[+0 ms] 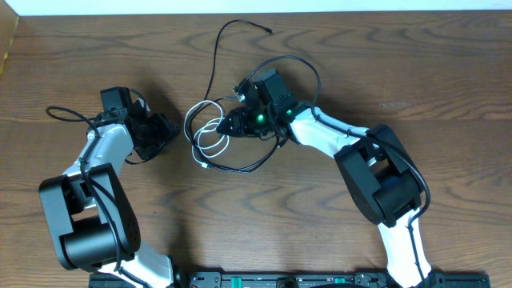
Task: Untangle cables
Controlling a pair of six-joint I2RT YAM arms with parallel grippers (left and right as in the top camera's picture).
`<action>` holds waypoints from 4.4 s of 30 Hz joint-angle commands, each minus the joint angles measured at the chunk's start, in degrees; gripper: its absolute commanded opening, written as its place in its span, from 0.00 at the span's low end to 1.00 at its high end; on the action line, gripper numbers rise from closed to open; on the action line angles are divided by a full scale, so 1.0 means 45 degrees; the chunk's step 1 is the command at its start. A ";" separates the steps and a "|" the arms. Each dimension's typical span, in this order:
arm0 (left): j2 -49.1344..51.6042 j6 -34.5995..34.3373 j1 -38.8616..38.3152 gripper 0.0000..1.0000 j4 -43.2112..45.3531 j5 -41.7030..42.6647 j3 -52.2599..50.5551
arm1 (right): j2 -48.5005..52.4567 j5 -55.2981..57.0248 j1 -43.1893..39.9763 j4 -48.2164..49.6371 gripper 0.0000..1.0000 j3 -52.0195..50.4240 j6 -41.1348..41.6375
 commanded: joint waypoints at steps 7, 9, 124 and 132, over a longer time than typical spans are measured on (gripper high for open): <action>-0.0219 -0.0126 0.0034 0.56 -0.0073 -0.0155 0.0185 | 0.0840 -0.0209 0.0515 0.1593 0.35 -0.0112 0.0782; -0.0219 -0.0131 0.0034 0.56 -0.0068 -0.0151 0.0185 | 0.0908 -0.0175 0.0578 0.1851 0.36 -0.0107 0.0782; -0.0219 -0.0126 0.0034 0.56 -0.0068 -0.0155 0.0185 | -1.2254 1.0394 0.1044 -0.3725 0.01 -0.0107 -0.8068; -0.0219 -0.0126 0.0034 0.56 -0.0068 -0.0151 0.0185 | -1.2216 1.3687 0.0981 -0.4269 0.01 -0.0107 -0.8136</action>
